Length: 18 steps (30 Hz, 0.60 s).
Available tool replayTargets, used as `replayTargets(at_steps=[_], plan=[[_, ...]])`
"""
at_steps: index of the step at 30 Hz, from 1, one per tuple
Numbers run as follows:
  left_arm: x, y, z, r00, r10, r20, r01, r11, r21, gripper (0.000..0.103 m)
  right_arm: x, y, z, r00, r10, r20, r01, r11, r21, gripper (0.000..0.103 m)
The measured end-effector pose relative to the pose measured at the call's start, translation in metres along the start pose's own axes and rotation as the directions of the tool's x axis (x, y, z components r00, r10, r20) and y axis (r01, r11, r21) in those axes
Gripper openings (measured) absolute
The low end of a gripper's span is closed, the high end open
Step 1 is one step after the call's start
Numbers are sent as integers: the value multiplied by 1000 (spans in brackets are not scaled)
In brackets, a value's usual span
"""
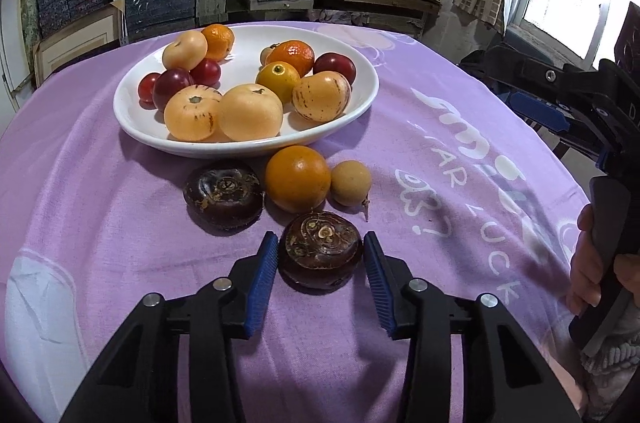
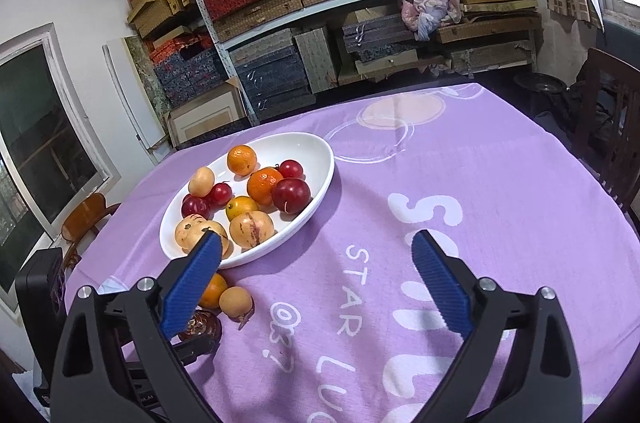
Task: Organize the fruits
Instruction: 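Withdraw both grippers from the dish toward the remaining fruits, then grasp a dark brown fruit with the left gripper while the right grasps a small tan fruit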
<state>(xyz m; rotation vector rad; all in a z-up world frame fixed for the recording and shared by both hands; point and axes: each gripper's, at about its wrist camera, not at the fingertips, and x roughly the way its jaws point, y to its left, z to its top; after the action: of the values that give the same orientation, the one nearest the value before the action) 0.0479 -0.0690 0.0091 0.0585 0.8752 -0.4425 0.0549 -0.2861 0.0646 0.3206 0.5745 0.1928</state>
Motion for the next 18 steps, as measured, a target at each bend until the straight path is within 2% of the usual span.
replayTargets(at_steps=[9,12,18], plan=[[8,-10,1,998,55,-21,-54,998,42,45,3,2,0,1000,2,-8,-2,1000,-10,94],[8,-9,2,999,46,-18,-46,998,32,44,5,6,-2,1000,7,-21,-7,1000,-28,94],[-21,6,-2,994,98,51,-99,995,18,44,9,20,-8,999,7,-53,-13,993,-121,94]])
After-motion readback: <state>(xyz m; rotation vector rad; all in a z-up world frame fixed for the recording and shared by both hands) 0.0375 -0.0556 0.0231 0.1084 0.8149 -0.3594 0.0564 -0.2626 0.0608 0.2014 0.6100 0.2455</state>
